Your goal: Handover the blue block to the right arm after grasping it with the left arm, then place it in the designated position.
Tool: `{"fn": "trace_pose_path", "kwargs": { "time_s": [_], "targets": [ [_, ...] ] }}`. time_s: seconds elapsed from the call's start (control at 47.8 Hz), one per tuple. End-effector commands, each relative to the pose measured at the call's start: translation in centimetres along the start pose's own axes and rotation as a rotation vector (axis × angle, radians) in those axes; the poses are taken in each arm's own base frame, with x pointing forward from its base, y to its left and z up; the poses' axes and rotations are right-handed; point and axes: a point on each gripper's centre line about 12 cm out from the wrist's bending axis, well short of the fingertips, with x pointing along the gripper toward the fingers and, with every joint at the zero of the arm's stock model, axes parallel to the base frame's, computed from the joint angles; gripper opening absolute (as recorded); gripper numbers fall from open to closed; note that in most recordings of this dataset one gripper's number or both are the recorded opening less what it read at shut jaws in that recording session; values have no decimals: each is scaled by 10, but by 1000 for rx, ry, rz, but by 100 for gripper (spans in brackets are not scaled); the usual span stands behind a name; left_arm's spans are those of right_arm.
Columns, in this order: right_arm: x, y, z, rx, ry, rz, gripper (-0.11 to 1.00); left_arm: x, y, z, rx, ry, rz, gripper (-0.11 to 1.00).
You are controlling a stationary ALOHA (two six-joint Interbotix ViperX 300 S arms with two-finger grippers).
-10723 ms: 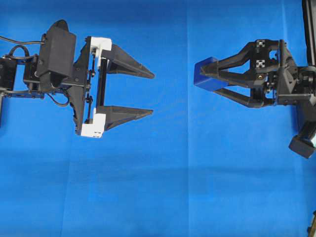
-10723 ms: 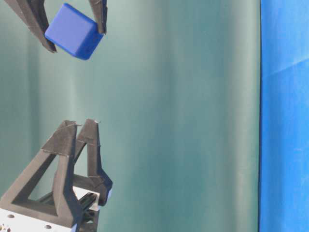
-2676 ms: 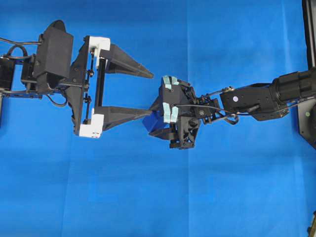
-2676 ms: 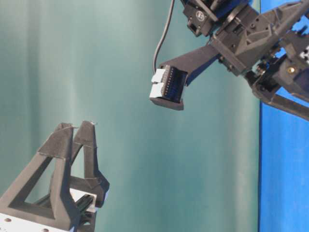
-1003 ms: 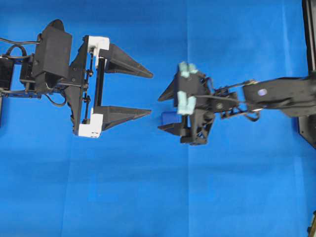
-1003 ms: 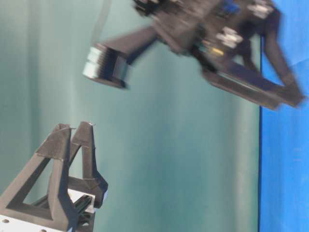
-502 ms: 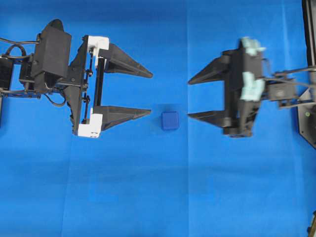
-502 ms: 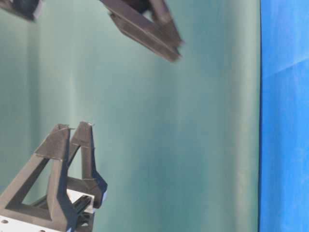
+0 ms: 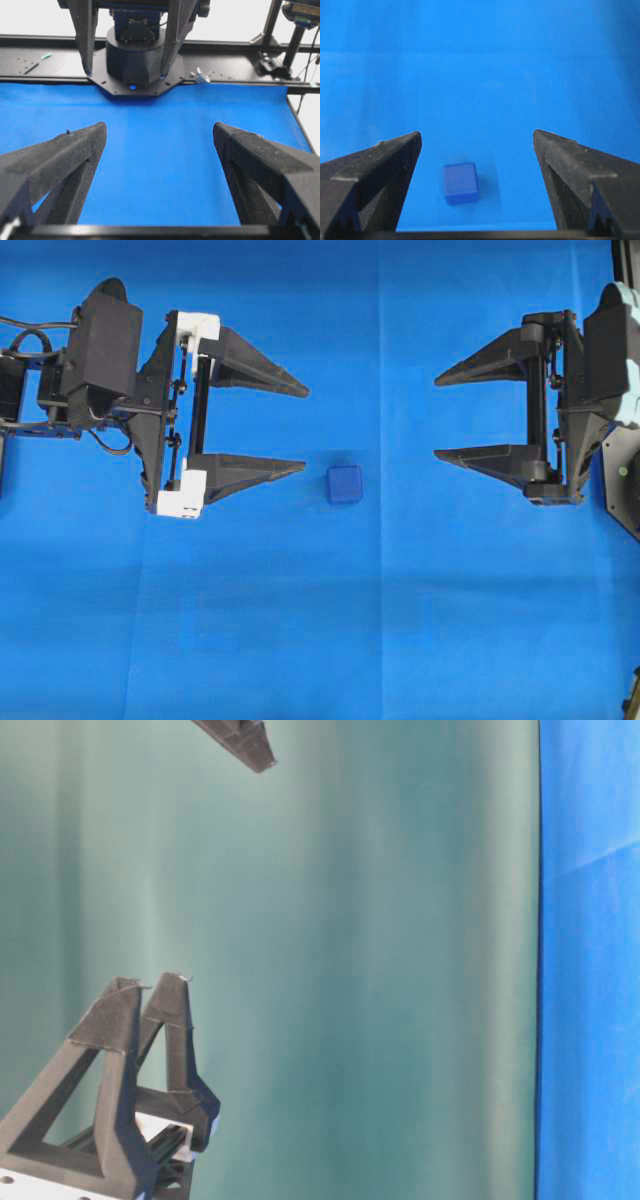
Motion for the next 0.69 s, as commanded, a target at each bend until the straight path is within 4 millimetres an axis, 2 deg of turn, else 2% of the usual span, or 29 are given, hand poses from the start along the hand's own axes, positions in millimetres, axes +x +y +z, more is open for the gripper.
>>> {"fn": "trace_pose_path", "kwargs": {
  "time_s": [0.0, 0.376, 0.669],
  "targets": [
    [1, 2, 4, -5, -7, 4, 86, -5, -2, 12, 2, -37, -5, 92],
    [0, 2, 6, -26, -22, 7, 86, -4, -2, 12, 3, -35, -5, 92],
    [-19, 7, 22, -85, -155, 58, 86, -4, -2, 13, 3, -40, -5, 92]
  ]
}}
